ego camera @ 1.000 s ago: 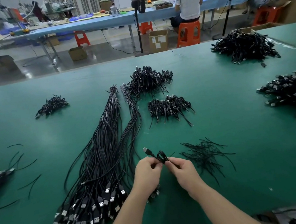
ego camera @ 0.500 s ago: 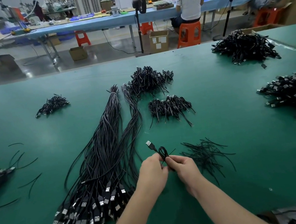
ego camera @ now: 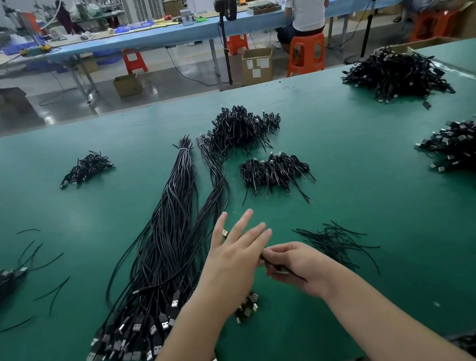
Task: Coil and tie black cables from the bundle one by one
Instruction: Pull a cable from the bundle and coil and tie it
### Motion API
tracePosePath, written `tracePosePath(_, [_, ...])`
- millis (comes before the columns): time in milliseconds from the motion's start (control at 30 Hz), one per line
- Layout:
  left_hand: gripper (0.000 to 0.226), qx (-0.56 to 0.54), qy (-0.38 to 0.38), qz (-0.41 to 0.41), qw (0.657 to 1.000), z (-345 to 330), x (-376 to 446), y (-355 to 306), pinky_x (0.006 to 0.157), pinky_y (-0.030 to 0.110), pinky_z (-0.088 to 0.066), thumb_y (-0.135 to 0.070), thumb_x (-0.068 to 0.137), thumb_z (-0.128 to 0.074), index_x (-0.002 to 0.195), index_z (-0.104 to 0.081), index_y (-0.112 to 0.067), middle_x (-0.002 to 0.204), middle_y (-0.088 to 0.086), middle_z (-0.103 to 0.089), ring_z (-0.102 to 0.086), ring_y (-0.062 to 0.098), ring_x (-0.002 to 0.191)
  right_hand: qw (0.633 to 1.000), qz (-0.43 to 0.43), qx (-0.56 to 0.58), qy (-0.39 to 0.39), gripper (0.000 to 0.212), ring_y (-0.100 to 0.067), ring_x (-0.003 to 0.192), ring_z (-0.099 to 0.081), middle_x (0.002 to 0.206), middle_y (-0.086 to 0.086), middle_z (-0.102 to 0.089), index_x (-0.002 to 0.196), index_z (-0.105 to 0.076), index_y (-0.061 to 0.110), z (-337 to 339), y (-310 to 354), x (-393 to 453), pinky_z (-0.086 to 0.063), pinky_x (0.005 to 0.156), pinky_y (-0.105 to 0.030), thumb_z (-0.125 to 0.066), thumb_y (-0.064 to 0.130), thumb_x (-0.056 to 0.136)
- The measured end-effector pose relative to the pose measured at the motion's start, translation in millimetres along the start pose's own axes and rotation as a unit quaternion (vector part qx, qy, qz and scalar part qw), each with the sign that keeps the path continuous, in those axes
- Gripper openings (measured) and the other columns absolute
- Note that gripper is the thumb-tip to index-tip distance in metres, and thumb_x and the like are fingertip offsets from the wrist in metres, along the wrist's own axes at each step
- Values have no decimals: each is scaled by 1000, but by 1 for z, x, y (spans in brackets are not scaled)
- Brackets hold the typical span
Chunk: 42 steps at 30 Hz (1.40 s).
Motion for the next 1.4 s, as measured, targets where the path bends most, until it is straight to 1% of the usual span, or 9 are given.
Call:
tracePosePath(133, [45,-68,-23,-1,997,10,2,10,121,47,-27,-23,75,-87,116,-74,-14,119,-1,-72,-67,18,116,1000,5,0,-2,18,-9,64,-61,85,-8,-70,89,-79,10,0,8,-3,-52,79,-29,-62,13,96])
tracePosePath(300, [37,-185,16,118,975,-2,-5,37,111,23,-27,-30,91,-72,127,-69,-23,128,-8,-68,-56,17,124,990,73,-119,-15,19,-13,71,-56,73,-3,-66,89,-79,14,-4,26,-11,-50,83,-29,-62,15,98])
tracePosePath(433, [25,-236,19,176,955,-6,-9,45,97,29,-48,-31,91,-72,115,-76,-25,110,-12,-74,-65,12,103,966,125,-221,-53,25,-15,68,-44,61,6,-54,80,-73,18,-8,40,-21,-39,70,-28,-58,18,101])
tracePosePath(533, [11,-335,32,242,910,-13,-16,54,71,24,-52,-26,86,-77,94,-80,-34,79,-16,-72,-62,0,72,904,180,-384,-57,35,-10,50,-33,53,10,-40,68,-56,17,-20,59,-34,-30,51,-27,-52,21,103])
tracePosePath(633, [21,-398,55,274,874,-16,-19,58,53,27,-42,-23,87,-75,77,-77,-41,68,-8,-71,-49,6,53,803,244,-540,-57,29,-15,74,-46,74,0,-54,79,-54,15,-35,74,-45,-40,68,-32,-46,23,105])
tracePosePath(767, [19,-439,75,287,848,-14,-20,62,43,21,-33,-19,89,-73,78,-80,-33,66,-6,-72,-38,7,44,756,289,-585,-44,32,-11,84,-40,81,6,-53,101,-65,12,-45,81,-53,-36,75,-27,-47,38,103])
tracePosePath(1100, [24,-457,129,297,828,-19,-23,56,42,21,-30,-24,93,-69,76,-79,-38,75,-6,-76,-34,9,43,646,363,-666,-83,30,-17,88,-49,85,4,-63,99,-69,16,-54,90,-63,-43,76,-28,-52,41,101])
tracePosePath(1300, [21,-446,124,298,835,-16,-21,56,42,20,-33,-24,97,-65,84,-79,-32,73,-7,-76,-36,6,41,659,403,-613,-166,18,-17,75,-51,70,4,-60,86,-72,14,-51,95,-76,-49,64,-31,-68,29,94])
tracePosePath(1400, [22,-464,130,312,818,-17,-24,53,58,34,-50,-22,98,-63,82,-79,-25,73,-3,-76,-62,19,56,666,420,-589,-182,10,-16,74,-55,70,6,-64,92,-76,13,-51,97,-81,-51,63,-29,-76,22,87])
Point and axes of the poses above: each hand's wrist, its own x-axis towards the middle knuckle, its own z-axis out of the back of the hand, y = z × x, the point moved 10 cm from there along x, towards the middle knuckle
